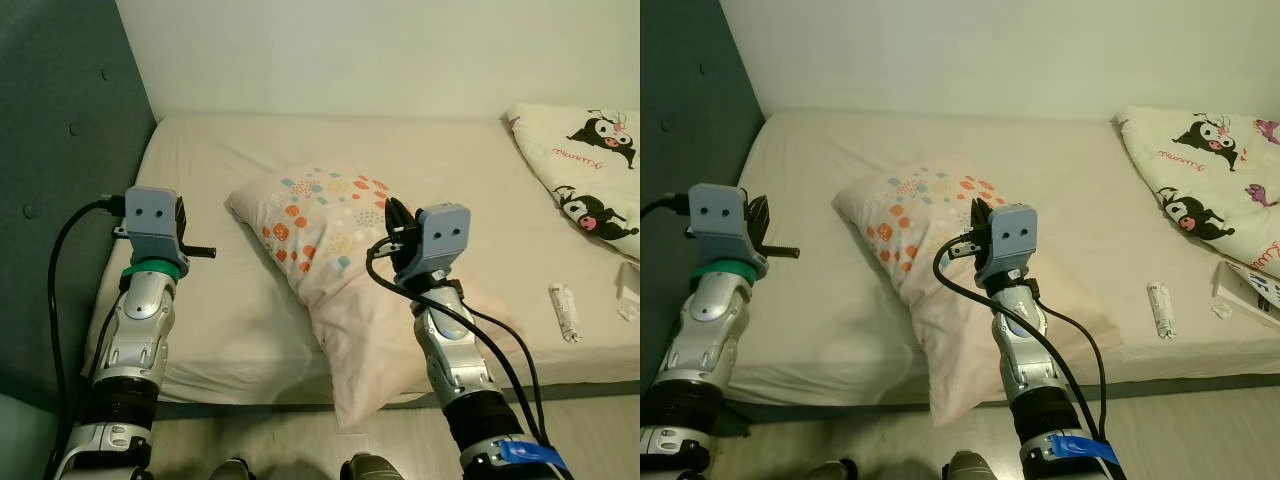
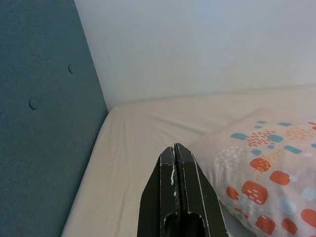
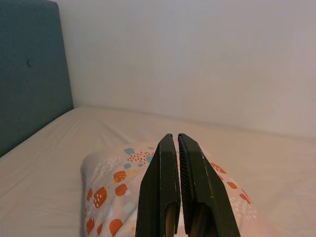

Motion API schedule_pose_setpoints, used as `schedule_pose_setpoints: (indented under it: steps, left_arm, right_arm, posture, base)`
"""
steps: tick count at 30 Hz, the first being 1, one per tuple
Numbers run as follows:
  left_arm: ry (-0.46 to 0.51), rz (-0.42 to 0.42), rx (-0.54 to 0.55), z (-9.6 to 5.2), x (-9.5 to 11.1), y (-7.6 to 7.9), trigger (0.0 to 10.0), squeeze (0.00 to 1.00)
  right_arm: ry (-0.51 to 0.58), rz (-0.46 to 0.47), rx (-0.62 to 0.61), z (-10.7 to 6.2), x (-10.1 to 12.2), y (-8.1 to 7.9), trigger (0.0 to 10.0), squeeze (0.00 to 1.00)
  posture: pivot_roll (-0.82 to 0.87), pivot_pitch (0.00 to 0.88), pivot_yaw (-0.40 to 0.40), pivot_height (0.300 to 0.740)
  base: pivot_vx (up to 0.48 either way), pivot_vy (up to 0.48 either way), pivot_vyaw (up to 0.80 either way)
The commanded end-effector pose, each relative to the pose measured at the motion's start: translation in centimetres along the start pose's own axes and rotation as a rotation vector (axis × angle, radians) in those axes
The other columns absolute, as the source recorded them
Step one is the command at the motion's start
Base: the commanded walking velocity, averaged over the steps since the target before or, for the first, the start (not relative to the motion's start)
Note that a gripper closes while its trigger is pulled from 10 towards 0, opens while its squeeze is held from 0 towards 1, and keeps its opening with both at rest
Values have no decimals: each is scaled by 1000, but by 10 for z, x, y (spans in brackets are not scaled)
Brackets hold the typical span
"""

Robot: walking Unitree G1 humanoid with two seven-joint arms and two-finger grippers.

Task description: Clean up the room

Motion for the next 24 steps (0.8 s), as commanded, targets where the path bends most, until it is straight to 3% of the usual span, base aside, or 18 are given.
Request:
schedule_pose_setpoints:
  steps: [1, 2, 5, 8, 11, 13, 17, 20, 24]
  left_arm:
    - [-46, -12, -3, -2, -8, 2, 10000, 0]
    - [-90, -29, 6, -2, -13, 2, 10000, 0]
    - [-90, -29, 6, -2, -13, 2, 10000, 0]
    - [-221, -55, 61, 4, -27, -2, 10000, 0]
    - [-198, -43, 15, 6, -24, 2, 10000, 0]
    - [-185, -9, -3, 4, -26, 2, 10000, 0]
    - [-194, 19, -10, 2, -28, 2, 10000, 0]
    - [-210, -54, 10, 1, -30, -3, 10000, 0]
    - [-224, -86, 44, 0, -33, -11, 10000, 0]
  right_arm:
    - [-13, 1, -1, -2, -4, -1, 10000, 0]
    - [-15, 1, 0, -3, -5, -1, 10000, 0]
    - [-15, 1, 0, -3, -5, -1, 10000, 0]
    - [-93, 44, -10, -2, -16, 0, 10000, 0]
    - [-181, 67, 12, -1, -28, -5, 10000, 0]
    - [-235, 35, 24, 0, -34, -8, 10000, 0]
    - [-250, 47, 7, 3, -34, -8, 10000, 0]
    - [-255, 123, -67, 7, -31, -1, 10000, 0]
    - [-264, 201, -116, 8, -33, 4, 10000, 0]
  posture:
    - [-32, 0, -29, 740]
    - [-33, 0, -28, 740]
    - [-33, 0, -28, 740]
    - [-32, 0, -27, 740]
    - [-33, 0, -27, 740]
    - [-33, 0, -27, 740]
    - [-32, 0, -25, 740]
    - [-31, 0, -25, 740]
    - [-30, 0, -26, 740]
  base:
    - [0, 0, 0]
    - [0, 0, 0]
    - [0, 0, 0]
    - [0, 0, 0]
    - [0, 0, 0]
    - [0, 0, 0]
    - [0, 0, 0]
    - [0, 0, 0]
    - [0, 0, 0]
Point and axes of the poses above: a point about 5 cm out from each wrist's last joint towards the gripper, its own z axis pointing out of the wrist towards the gripper, its own x axis along the axis of the wrist's last joint, y = z × x, the point moved 4 cm from there along z, pointing out of the wrist towards the gripper, and after that the axes turned 8 degrees about -z, right-handed, at the moved point
